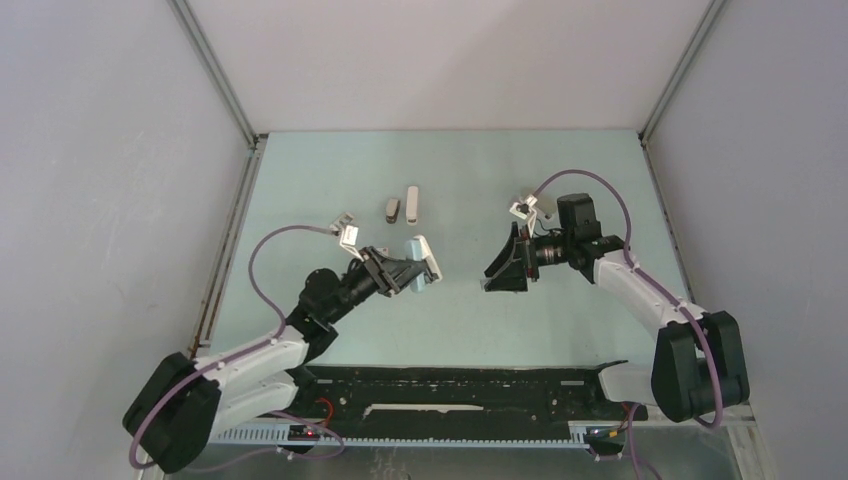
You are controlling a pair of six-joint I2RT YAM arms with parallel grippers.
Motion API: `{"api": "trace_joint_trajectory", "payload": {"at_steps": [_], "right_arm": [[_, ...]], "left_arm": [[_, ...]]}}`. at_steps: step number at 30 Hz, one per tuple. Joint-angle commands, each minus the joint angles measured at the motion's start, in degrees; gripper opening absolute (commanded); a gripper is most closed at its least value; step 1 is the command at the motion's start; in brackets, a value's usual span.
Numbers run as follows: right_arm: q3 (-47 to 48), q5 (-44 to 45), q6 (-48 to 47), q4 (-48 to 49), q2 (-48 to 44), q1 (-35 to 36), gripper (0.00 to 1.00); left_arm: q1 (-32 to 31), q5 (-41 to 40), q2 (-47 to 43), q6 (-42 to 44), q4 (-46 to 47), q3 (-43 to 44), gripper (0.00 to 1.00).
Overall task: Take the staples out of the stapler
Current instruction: Unload the staple at the center of the board.
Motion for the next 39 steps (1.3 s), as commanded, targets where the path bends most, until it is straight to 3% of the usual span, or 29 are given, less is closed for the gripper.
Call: {"api": "trace_joint_trajectory", "payload": {"at_steps": [1, 11, 22, 27, 35, 37, 39], "right_arm": [[-2.3, -5.4, 9.9, 14.7, -1.9, 0.6, 0.73], [-2.4, -7.9, 16.4, 21.5, -1.9, 1.5, 0.83], [-2.5, -10.7, 18.1, 23.2, -2.1, 4.8, 0.83], [-2.4, -12.1, 20.3, 24.9, -1.7, 5.3, 0.71], [-2.4, -13.3, 22.4, 26.8, -2.6, 5.9, 0.20], [-2.5, -12.6, 21.8, 26.0, -3.0, 5.8, 0.07], [-2.4, -12.2, 21.6, 25.7, -2.9, 5.5, 0.02]], "left_arm": [[-2.9, 5.5, 5.2, 3.8, 15.7, 5.4, 0.00], [-4.5, 20.9, 17.3, 1.4, 30.0, 11.6, 0.00], [-8.0, 24.0, 26.1, -1.1, 35.4, 16.8, 0.00], [-8.0, 24.2, 26.8, -1.4, 35.8, 17.2, 0.00], [-8.0, 24.5, 27.4, -1.3, 35.8, 17.0, 0.01], [-7.9, 24.2, 27.5, -1.3, 35.5, 16.9, 0.11], [-7.8, 23.9, 27.3, -0.5, 33.9, 16.7, 0.24]]}}
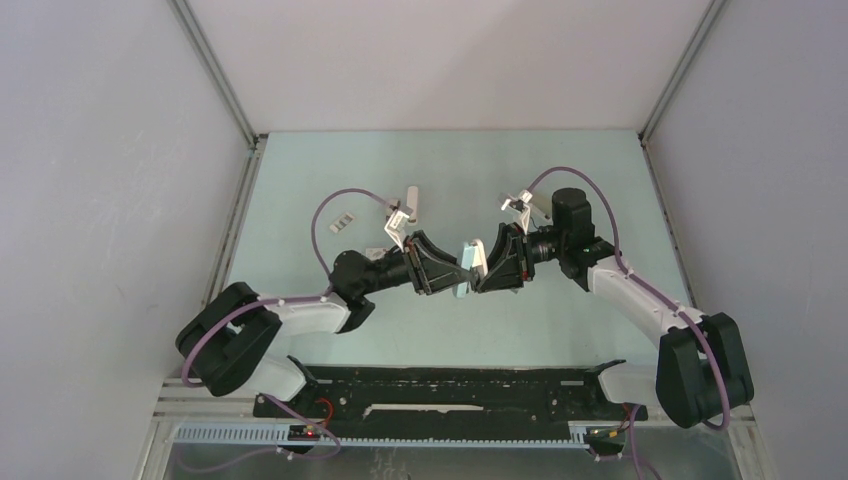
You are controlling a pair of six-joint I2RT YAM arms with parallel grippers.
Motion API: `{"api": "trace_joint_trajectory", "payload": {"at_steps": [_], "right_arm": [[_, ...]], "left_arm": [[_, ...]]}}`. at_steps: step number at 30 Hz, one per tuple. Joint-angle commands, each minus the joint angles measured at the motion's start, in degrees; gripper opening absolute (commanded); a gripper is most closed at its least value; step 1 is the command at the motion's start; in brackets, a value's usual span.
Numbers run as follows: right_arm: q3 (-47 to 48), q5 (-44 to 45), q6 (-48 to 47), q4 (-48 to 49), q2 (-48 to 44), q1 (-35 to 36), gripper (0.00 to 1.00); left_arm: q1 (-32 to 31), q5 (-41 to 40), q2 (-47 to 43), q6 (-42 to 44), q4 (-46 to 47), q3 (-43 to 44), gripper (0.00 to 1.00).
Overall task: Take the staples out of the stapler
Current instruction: Unload the staple at the center of the board.
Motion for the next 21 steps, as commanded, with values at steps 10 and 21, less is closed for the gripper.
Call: {"api": "trace_joint_trajectory", "payload": {"at_steps": [10, 21], "right_arm": [[0.4, -1.3, 0.6, 0.7, -1.0, -0.6, 0.00], [2.4, 4.6, -7.8, -9.7, -1.0, -1.7, 0.00]], "left_arm": [[0.9, -2.0, -6.7, 11.1, -10.7, -1.0, 0.71], [1.5, -5.2, -12.5, 17.7, -22.6, -4.2, 0.77]]}}
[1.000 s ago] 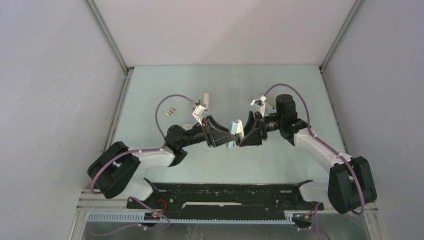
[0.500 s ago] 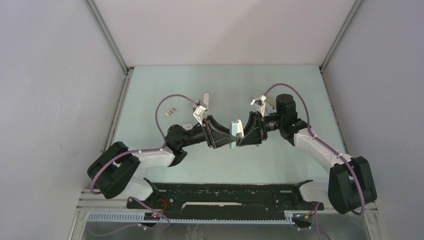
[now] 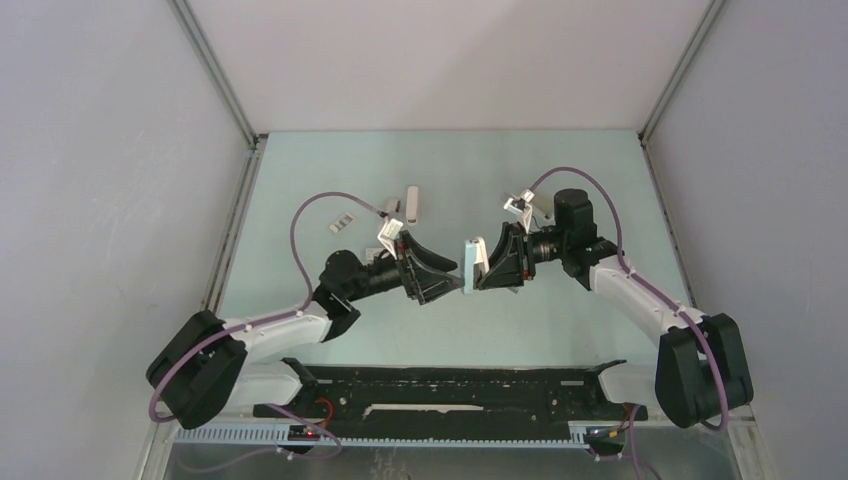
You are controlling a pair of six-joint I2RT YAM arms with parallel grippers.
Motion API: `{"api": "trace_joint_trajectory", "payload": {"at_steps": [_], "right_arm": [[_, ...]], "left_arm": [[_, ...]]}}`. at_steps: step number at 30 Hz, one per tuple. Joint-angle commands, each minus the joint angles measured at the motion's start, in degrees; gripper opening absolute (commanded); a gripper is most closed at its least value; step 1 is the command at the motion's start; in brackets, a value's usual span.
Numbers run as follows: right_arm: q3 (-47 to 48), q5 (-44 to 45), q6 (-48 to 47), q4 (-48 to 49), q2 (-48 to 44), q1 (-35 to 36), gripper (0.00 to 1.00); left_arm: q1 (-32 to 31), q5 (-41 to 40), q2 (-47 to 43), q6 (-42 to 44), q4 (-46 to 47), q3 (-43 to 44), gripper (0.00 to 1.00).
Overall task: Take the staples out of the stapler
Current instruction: Unload the staple at the center of the board.
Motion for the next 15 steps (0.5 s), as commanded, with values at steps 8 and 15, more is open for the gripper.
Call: {"api": "trace_joint_trajectory", "payload": {"at_steps": [8, 15], "right_arm": [[3.7, 5.8, -10.4, -12.1, -0.3, -0.1, 0.00], [4.8, 7.5, -12.6, -15.4, 1.0, 0.1, 0.00]], "left_arm": [[-2.5, -4.7, 1.9, 6.3, -11.3, 3.2, 0.69], [-2.8, -2.4, 5.2, 6.7, -12.0, 5.9, 0.64]]}}
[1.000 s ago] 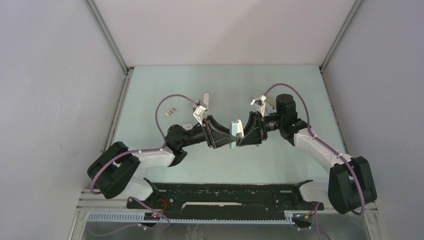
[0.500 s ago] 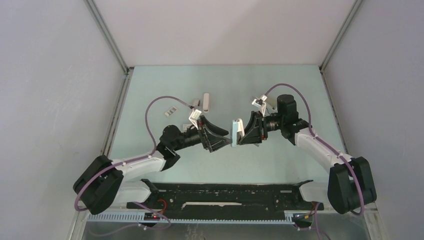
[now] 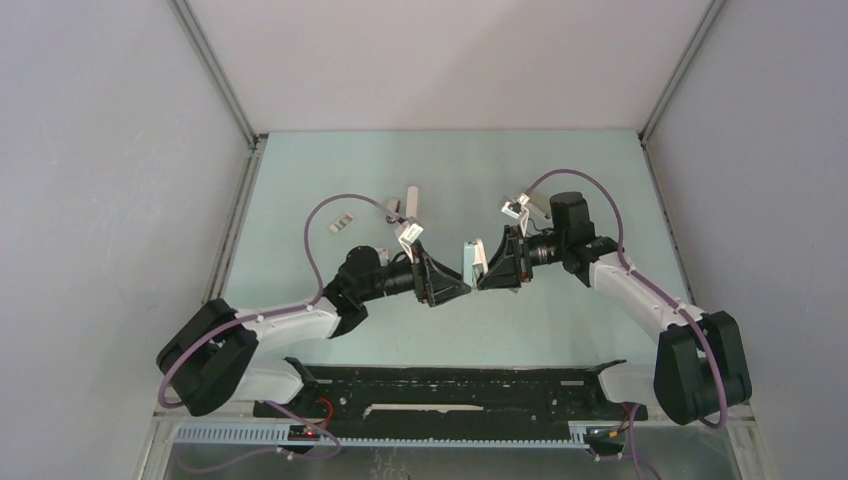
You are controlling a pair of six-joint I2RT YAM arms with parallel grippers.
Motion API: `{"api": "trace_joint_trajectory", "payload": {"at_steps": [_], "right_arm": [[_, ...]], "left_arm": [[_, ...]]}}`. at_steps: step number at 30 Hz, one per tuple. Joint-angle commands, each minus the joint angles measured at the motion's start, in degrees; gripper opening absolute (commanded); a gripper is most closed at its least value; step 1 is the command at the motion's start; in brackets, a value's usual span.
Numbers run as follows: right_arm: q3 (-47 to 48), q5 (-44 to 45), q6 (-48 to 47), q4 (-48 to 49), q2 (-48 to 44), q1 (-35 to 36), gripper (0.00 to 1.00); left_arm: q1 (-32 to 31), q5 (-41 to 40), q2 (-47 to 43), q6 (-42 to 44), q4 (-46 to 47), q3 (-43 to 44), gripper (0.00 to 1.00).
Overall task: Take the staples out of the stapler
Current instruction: Unload the staple at the center of the board.
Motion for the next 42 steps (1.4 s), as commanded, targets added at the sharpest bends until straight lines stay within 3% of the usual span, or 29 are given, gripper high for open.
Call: {"api": "trace_joint_trajectory", "payload": {"at_steps": [1, 4, 6, 9, 11, 13, 19, 25, 29, 37, 42], "right_arm": [[3.7, 0.0, -3.3, -2.8, 0.8, 0.3, 0.00], [4.1, 0.4, -4.1, -3.6, 1.3, 0.4, 0.00], [4.2, 0.6, -4.5, -4.0, 1.5, 0.4, 0.00], [4.8, 1.7, -6.2, -5.8, 2.1, 0.4, 0.00], [6.0, 3.2, -9.3, -8.3, 3.0, 0.4, 0.00], [7.1, 5.6, -12.4, -11.4, 4.2, 0.0, 0.00], [10.2, 14.3, -19.9, -16.2, 8.0, -2.3, 0.00], [12.5, 27.1, -24.5, -15.5, 11.0, -2.5, 0.00], [13.3, 31.8, -27.2, -16.5, 13.0, -2.7, 0.00], [15.9, 29.7, -37.2, -25.9, 13.1, -3.3, 0.00], [15.8, 30.8, -41.9, -28.0, 10.8, -2.8, 0.00]], "left_arm": [[-0.4, 0.9, 1.8, 2.3, -0.8, 4.5, 0.64], [-0.4, 1.9, 2.6, 2.8, -0.3, 5.6, 0.63], [-0.4, 2.5, 3.3, 3.4, -0.3, 6.3, 0.58], [-0.1, 4.0, 5.1, 4.2, -0.3, 7.7, 0.32], [0.6, 5.2, 6.4, 5.3, -1.5, 9.1, 0.08], [2.5, 5.7, 7.2, 7.0, -3.7, 9.7, 0.02], [11.7, 11.3, 10.3, 12.9, -9.8, 13.0, 0.00], [15.0, 9.4, 16.5, 26.5, -34.3, 25.2, 0.00], [16.7, 7.6, 19.4, 30.4, -39.7, 28.3, 0.00], [16.5, 6.2, 18.9, 42.4, -48.3, 29.3, 0.00], [13.9, 0.0, 15.7, 49.8, -50.9, 27.6, 0.00]]}}
